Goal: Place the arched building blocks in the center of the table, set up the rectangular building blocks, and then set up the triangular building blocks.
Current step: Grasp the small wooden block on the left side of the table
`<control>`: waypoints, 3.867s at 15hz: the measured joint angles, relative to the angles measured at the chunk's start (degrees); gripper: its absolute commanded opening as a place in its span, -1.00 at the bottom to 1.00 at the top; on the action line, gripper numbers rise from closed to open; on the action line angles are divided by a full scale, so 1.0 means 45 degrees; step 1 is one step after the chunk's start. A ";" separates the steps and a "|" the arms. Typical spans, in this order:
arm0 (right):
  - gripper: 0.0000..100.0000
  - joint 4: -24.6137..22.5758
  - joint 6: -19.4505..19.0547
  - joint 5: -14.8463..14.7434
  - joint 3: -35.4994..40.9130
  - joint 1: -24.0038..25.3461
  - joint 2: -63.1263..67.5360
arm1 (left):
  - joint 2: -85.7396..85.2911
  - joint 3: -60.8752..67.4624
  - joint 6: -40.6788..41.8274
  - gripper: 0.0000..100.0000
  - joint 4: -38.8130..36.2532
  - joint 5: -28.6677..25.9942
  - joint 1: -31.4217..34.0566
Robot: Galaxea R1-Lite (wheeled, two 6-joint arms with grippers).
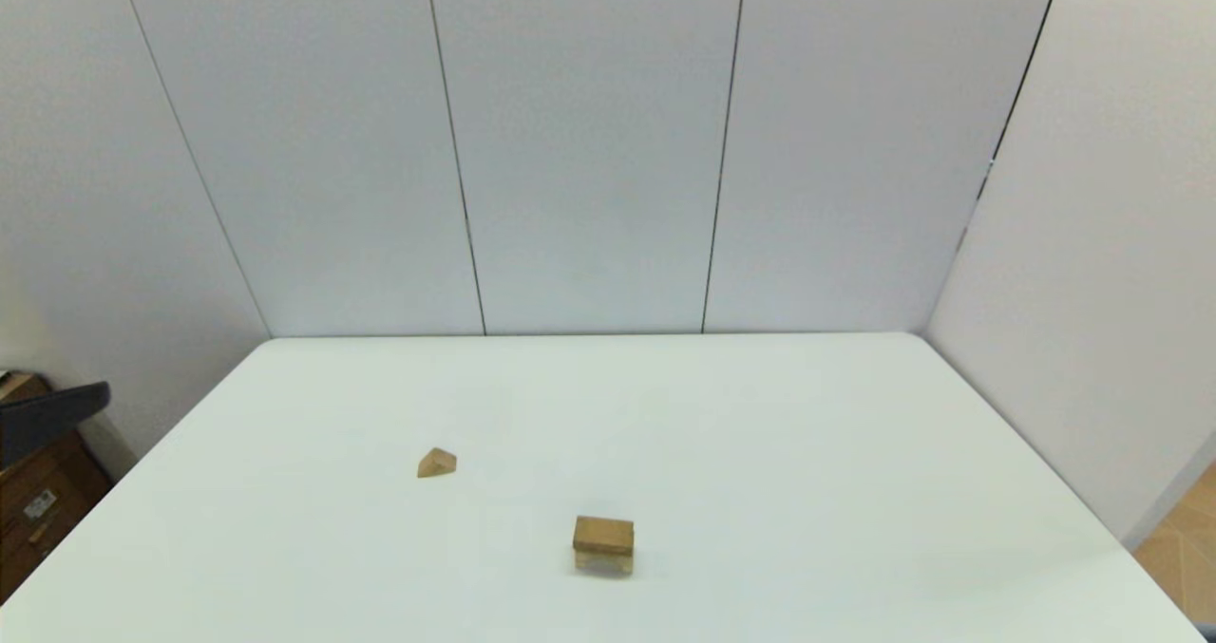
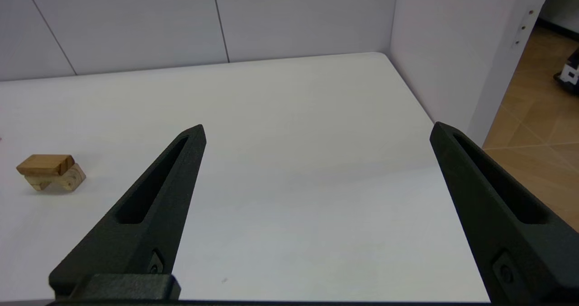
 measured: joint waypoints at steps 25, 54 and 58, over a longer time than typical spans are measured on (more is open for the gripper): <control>1.00 0.0005 -0.0003 0.0000 0.0000 0.0000 0.0000 | 1.8811 -1.4290 1.4816 1.00 0.9276 0.1501 -0.1336; 1.00 0.0005 0.0000 -0.0005 0.0000 0.0000 0.0000 | 2.1409 -1.4412 1.3467 1.00 0.7867 0.1224 -0.3329; 1.00 0.0005 -0.0003 0.0000 0.0000 0.0000 0.0000 | 2.1472 -1.4412 1.3469 1.00 0.7862 0.1216 -0.3411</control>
